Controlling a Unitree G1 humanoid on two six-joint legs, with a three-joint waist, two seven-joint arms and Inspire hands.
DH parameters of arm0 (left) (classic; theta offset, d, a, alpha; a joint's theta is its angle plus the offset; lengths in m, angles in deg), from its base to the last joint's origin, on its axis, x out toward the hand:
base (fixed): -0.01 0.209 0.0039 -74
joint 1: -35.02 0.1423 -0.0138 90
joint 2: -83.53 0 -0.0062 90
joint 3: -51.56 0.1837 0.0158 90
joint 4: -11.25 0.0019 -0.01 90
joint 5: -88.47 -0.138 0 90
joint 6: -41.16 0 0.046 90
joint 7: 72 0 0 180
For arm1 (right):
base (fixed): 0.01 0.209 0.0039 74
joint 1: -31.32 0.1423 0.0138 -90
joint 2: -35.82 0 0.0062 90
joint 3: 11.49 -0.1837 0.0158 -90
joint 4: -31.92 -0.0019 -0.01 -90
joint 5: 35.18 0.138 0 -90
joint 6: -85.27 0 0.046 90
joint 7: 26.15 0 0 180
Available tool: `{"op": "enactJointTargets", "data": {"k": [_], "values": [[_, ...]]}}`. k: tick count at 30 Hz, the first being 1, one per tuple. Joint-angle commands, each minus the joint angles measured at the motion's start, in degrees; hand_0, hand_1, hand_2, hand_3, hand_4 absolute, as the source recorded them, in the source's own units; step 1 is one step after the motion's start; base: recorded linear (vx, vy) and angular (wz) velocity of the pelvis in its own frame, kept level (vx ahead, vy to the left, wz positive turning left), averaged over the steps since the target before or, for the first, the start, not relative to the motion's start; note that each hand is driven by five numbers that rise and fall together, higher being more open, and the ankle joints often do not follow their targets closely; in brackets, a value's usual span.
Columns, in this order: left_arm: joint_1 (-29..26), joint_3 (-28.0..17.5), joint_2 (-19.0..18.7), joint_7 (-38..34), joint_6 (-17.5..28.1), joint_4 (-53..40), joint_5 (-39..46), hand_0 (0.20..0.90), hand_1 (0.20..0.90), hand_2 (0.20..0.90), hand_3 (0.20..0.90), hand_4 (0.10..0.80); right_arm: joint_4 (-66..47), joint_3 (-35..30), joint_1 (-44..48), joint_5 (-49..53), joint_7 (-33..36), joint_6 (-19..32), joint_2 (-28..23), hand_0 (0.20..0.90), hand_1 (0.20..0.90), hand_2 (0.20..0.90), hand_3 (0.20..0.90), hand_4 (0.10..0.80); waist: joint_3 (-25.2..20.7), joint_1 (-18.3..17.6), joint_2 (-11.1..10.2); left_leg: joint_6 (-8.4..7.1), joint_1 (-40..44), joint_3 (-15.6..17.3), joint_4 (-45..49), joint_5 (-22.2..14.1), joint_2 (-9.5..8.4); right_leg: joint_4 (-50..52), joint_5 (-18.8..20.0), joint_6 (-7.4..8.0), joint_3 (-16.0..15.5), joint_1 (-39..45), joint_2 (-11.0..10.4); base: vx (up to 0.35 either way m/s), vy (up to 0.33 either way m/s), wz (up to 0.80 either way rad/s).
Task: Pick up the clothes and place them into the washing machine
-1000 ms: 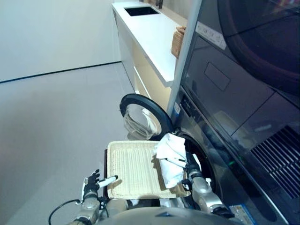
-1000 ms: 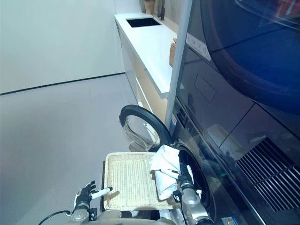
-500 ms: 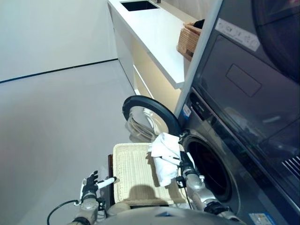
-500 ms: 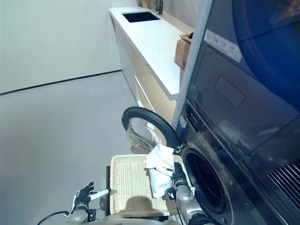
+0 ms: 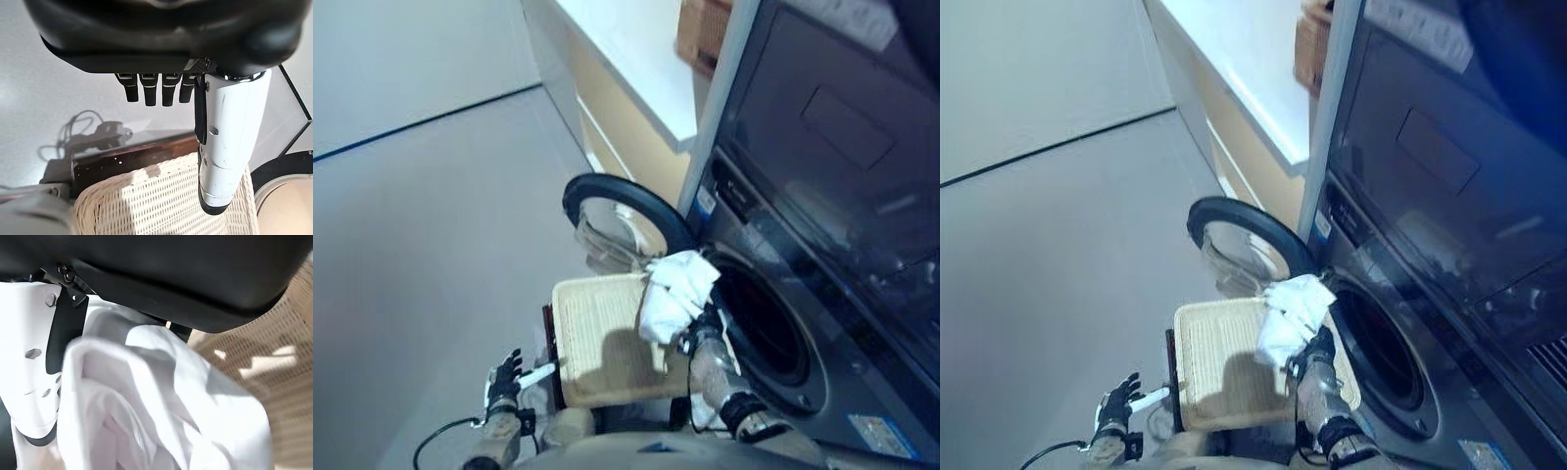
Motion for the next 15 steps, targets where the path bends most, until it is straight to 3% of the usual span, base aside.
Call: {"op": "enactJointTargets", "data": {"k": [1,11,15], "values": [[-6.0,1.1,-3.0,-2.3,3.1,0.1,1.6,0.9,0.9,0.9,0.9,0.8,-7.3,-3.1,8.7,7.8,-1.0,7.8,3.2,0.2,0.2,0.2,0.2,0.3,5.1,-0.2,-1.0,-2.64,-7.7,-2.7,7.4,-1.1,-0.44,6.0,-2.2,2.05,-0.3,-3.6,-3.5,-0.173,0.06,-0.2],[-7.3,2.7,-3.5,-1.7,4.1,-6.4,4.6,0.9,0.9,0.9,0.9,0.8,-5.8,-12.8,19.4,19.5,0.4,14.0,1.6,0.2,0.2,0.2,0.2,0.3,6.9,0.4,2.6,-2.56,-19.3,-2.5,16.7,-4.3,-1.32,15.2,-4.8,1.84,0.3,-16.0,-4.6,-0.068,0.05,-0.04],[-7.7,3.5,-3.5,-1.7,4.1,-7.4,5.2,0.9,0.9,0.9,0.9,0.8,-5.9,-17.5,26.0,21.0,2.8,17.4,-1.5,0.2,0.2,0.2,0.2,0.3,7.5,0.4,5.3,-1.81,-23.9,-1.4,22.3,-6.8,-1.47,20.9,-6.2,1.74,2.1,-22.3,-4.9,-0.052,0.096,-0.11]]}}
